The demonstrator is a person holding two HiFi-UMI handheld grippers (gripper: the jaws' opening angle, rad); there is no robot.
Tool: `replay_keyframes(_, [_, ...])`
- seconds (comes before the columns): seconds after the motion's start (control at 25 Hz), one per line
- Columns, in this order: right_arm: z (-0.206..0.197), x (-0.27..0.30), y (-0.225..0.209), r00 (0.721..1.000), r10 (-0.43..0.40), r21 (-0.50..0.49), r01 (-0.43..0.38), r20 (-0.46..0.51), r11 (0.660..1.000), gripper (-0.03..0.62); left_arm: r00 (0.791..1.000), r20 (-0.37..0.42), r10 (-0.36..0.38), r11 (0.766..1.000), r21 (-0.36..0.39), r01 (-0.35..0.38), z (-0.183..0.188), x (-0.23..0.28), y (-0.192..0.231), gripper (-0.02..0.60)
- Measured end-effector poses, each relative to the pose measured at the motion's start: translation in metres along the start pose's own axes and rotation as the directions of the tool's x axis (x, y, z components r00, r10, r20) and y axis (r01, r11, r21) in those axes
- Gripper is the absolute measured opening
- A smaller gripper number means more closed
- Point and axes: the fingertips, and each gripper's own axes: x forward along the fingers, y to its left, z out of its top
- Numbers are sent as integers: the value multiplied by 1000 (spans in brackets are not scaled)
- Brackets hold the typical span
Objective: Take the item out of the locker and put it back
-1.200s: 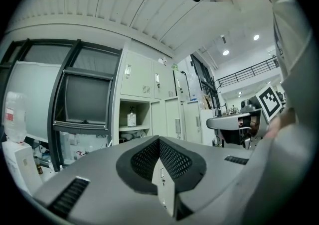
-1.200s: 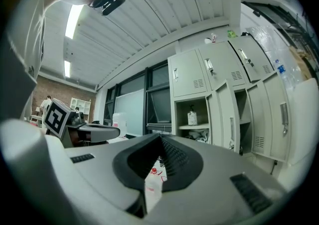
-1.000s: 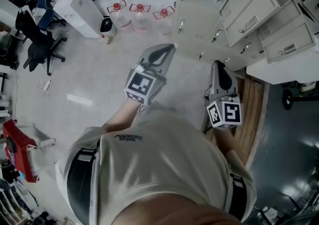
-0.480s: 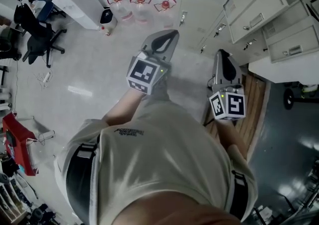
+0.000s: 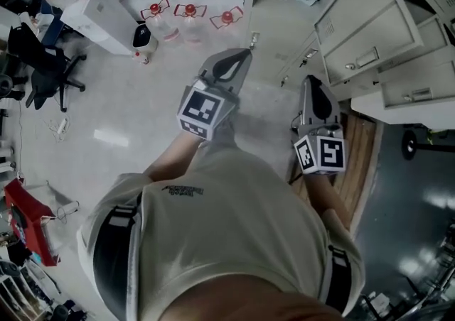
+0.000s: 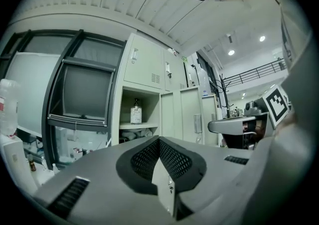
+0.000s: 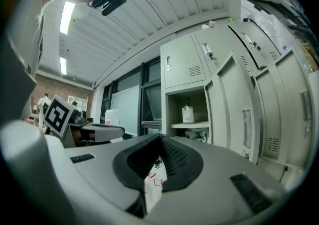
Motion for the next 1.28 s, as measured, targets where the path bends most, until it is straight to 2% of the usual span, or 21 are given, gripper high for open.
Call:
replay_keyframes(0.2, [-6,37,-20,1000,-12,26,13,-25,1000,3,1000,-23,-16,1000,-2,16,-1,36,21,12])
replay_keyframes(0.56, [7,108,-39,999,-35,28,36,-26,999,2,998,-16,-67,998,2,67,14,94,64,12])
replay_keyframes(0.92, [14,179,-58,995,-96,18,96,-2,995,2,986,-2,-169,985,16,169,19,150,99,14])
replay_keyframes(1.04, [18,194,-62,993,-115,7,115,8,993,3,980,7,-201,979,27,200,22,163,105,12])
replay_keyframes(1.28, [22,207,-74,990,-138,6,138,-3,990,3,978,6,-207,978,11,207,27,178,119,14])
